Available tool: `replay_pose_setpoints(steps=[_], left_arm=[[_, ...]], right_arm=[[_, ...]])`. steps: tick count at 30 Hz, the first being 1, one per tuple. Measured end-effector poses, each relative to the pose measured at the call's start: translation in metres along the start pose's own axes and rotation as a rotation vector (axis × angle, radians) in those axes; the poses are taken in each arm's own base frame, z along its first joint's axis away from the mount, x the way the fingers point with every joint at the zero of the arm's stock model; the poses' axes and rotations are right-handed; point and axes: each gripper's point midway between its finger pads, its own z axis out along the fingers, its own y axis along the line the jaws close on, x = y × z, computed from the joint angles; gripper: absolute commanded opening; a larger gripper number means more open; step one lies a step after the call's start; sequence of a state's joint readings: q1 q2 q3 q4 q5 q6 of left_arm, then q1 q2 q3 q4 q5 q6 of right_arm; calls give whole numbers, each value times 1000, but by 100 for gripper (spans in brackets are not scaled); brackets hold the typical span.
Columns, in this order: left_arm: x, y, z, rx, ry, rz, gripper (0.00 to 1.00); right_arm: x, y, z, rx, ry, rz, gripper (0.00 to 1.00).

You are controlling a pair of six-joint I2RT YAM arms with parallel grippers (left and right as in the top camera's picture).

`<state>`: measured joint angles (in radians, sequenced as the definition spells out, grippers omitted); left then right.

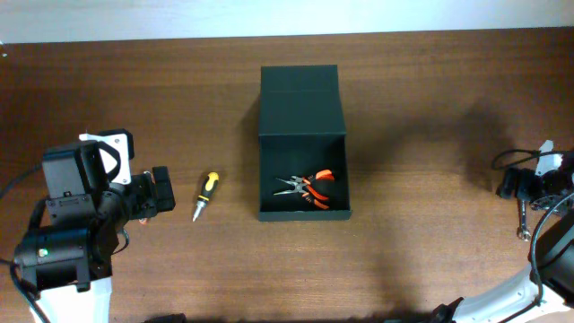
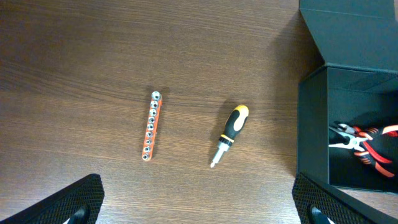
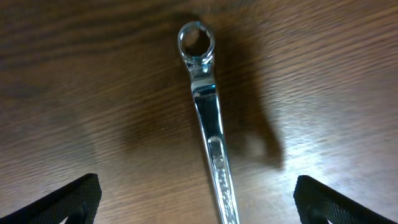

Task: Pack container
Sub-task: 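Move the right gripper over the silver wrench and grasp it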

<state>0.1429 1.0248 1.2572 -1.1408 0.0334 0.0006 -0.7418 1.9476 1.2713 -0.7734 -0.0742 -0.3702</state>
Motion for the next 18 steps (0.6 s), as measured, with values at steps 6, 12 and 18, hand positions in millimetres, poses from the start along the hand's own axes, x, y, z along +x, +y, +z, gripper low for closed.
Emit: replay_pose_setpoints(steps=[6, 12, 18], left_arm=[[0, 0, 0, 0, 0, 0, 99], [0, 0, 0, 0, 0, 0, 99], [0, 0, 0, 0, 0, 0, 99]], right_arm=[[1, 1, 7, -9, 11, -2, 94], [1, 1, 7, -10, 9, -6, 75], [3, -1, 7, 2, 20, -6, 62]])
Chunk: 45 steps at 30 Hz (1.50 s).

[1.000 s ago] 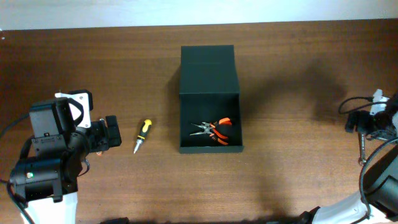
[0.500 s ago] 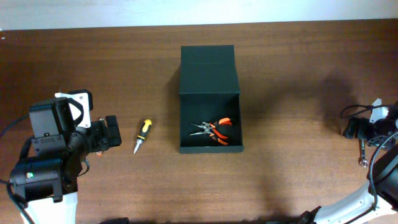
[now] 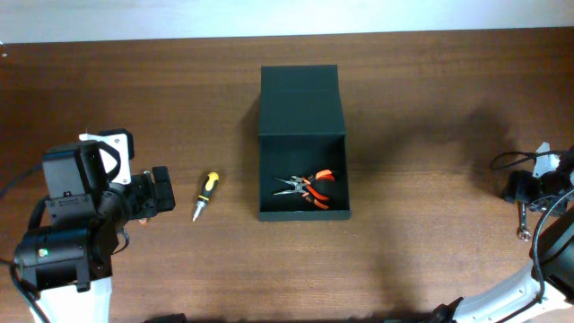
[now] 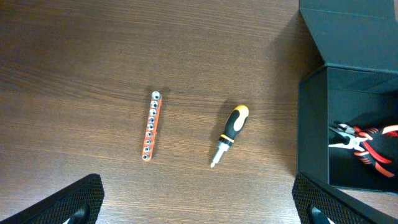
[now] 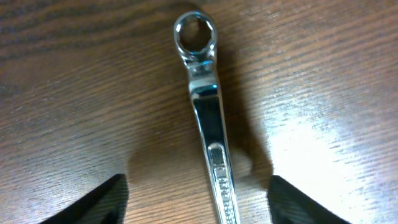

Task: Pack container
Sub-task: 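Move the right gripper over the silver wrench and grasp it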

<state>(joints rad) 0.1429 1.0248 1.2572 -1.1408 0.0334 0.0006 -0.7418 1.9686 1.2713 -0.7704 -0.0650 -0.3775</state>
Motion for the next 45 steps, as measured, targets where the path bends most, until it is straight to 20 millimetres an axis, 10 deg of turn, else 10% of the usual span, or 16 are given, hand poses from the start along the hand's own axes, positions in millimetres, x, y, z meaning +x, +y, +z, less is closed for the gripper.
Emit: replay_pose_setpoints(steps=[45], left_arm=[[0, 0, 0, 0, 0, 0, 99]], right_arm=[[3, -6, 0, 38, 18, 3, 4]])
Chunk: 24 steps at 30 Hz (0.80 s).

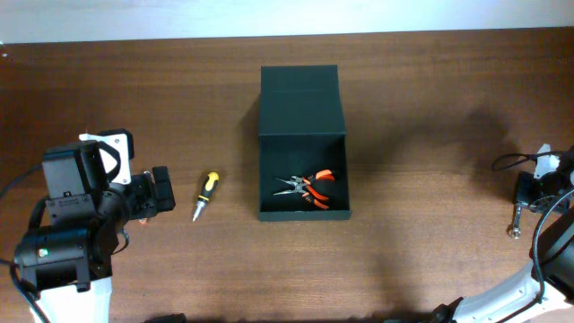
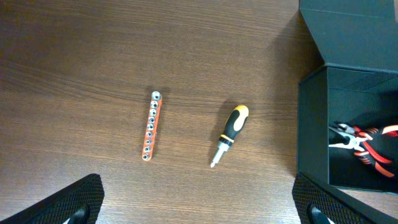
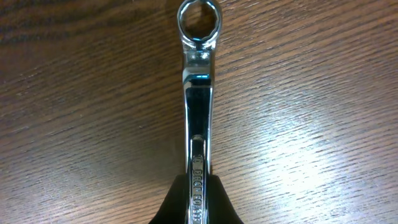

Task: Pack container
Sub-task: 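Move the right gripper over the silver wrench and grasp it, then carry the wrench with the right gripper and release into the box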

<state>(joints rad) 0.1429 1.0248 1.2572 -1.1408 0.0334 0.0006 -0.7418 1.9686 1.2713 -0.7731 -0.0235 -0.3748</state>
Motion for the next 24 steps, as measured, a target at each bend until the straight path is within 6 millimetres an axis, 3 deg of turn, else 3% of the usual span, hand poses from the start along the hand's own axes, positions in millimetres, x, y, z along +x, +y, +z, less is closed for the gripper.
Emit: replay_pose_setpoints(steps=[11, 14, 17, 21, 24], left_arm=[[0, 0, 0, 0, 0, 0, 99], [0, 0, 0, 0, 0, 0, 99], [0, 0, 0, 0, 0, 0, 99], [0, 0, 0, 0, 0, 0, 99], [0, 0, 0, 0, 0, 0, 99]], right_arm=[[3, 7, -1, -15, 20, -9, 4], [3, 22, -3, -40, 38, -29, 4], [-13, 44, -13, -73, 16, -67, 4], [-55, 80, -52, -109, -66, -147, 4], [-88, 119, -107, -119, -154, -252, 4]])
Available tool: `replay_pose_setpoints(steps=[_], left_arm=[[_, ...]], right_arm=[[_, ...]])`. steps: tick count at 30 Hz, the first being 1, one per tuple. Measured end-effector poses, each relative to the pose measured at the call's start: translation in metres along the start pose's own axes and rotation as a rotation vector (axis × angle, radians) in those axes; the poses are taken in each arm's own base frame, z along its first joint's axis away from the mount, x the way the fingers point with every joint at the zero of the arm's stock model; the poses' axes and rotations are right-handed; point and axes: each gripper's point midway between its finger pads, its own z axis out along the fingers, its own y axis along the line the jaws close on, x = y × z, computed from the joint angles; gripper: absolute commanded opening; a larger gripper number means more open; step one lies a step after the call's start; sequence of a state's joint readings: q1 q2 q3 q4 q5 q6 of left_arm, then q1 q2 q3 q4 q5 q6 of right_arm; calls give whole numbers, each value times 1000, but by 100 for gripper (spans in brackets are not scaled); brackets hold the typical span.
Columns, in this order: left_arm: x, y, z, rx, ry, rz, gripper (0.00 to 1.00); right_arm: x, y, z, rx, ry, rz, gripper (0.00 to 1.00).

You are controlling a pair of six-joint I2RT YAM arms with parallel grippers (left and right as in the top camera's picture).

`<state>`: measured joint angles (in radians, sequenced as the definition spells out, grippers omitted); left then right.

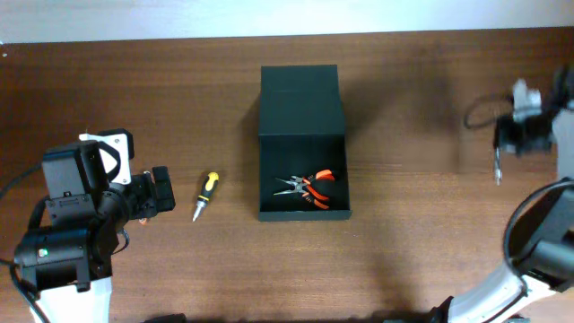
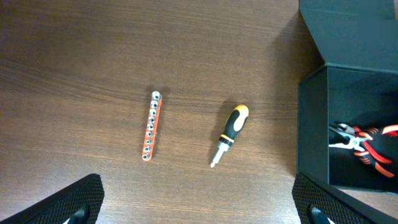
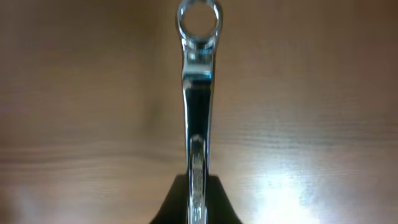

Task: Pack container
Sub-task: 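Carry the wrench with the right gripper and release into the box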

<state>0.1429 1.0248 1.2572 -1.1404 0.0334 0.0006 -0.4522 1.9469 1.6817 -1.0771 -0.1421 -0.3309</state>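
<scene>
The dark green box point(image 1: 303, 170) stands open at the table's middle, its lid point(image 1: 300, 99) folded back, with orange-handled pliers point(image 1: 309, 187) inside. My right gripper point(image 3: 198, 208) is shut on a chrome wrench point(image 3: 198, 93), held above the table at the far right point(image 1: 498, 166). A yellow-and-black screwdriver point(image 2: 229, 134) lies left of the box, and an orange socket rail point(image 2: 150, 134) lies further left. My left gripper point(image 2: 199, 214) is open above the wood in front of them, holding nothing.
The left arm's base and body point(image 1: 81, 224) fill the front left. The right arm point(image 1: 538, 117) and its cable reach in from the right edge. The wooden table point(image 1: 413, 251) meets a white wall at the back.
My right gripper, shut on the wrench, has risen from the table and moved toward the back of the table. The wood below it is now blurred and farther off. The left arm has not moved.
The right gripper stood open over the wrench lying at the table's right edge. Its fingers then came closer around the wrench, then were shut on it. Now the wrench hangs above the table, farther back. The left arm stayed still throughout.
</scene>
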Motion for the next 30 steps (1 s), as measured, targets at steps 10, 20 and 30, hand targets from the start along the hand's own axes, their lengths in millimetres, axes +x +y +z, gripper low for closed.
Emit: replay_pose_setpoints(steps=[10, 20, 30], left_arm=[[0, 0, 0, 0, 2, 0, 99], [4, 0, 0, 0, 15, -1, 99], [4, 0, 0, 0, 16, -1, 99]], right_arm=[[-51, 234, -147, -114, -257, -742, 4], [30, 360, -127, -237, -147, -1315, 4], [76, 406, -35, -290, 4, -1483, 4]])
